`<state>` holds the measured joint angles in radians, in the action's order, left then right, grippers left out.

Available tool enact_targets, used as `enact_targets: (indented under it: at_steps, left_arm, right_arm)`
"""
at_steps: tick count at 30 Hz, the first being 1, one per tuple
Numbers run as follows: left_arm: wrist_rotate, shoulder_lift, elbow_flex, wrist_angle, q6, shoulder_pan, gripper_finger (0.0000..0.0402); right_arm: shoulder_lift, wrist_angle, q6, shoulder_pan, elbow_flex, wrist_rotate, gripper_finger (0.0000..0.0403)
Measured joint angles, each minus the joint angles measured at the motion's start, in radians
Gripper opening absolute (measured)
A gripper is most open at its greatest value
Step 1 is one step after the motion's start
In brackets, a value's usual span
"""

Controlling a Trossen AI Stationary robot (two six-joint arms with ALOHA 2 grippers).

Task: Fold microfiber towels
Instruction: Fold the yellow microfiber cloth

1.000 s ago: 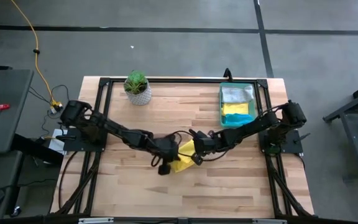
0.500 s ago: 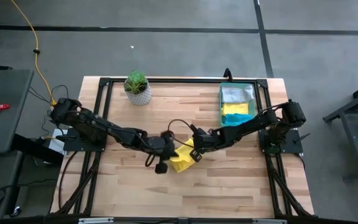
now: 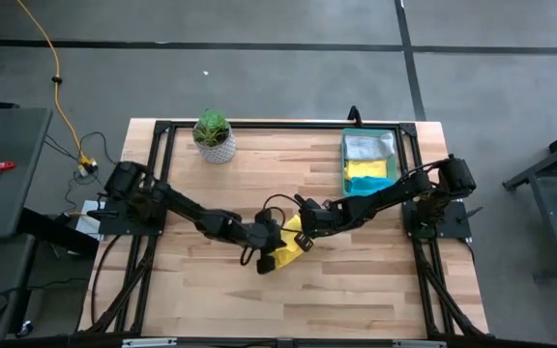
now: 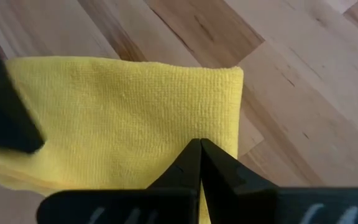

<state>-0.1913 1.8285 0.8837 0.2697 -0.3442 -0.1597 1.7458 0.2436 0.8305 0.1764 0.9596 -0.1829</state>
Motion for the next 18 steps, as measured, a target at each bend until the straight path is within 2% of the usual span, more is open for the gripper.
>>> enact_targets:
  at_steps: [3, 6, 18]
  left_arm:
    - [0.000, 0.031, 0.002, 0.076, -0.034, -0.026, 0.0000]
    - [0.033, 0.032, 0.001, 0.079, -0.046, -0.044, 0.0000]
    - [0.063, 0.053, -0.003, -0.026, -0.046, -0.065, 0.0000]
  right_arm:
    - [0.000, 0.002, 0.003, 0.000, 0.000, 0.000, 0.0000]
    - [0.000, 0.002, 0.004, 0.000, 0.000, -0.004, 0.0000]
    - [-0.005, 0.000, 0.025, 0.000, 0.000, -0.009, 0.0000]
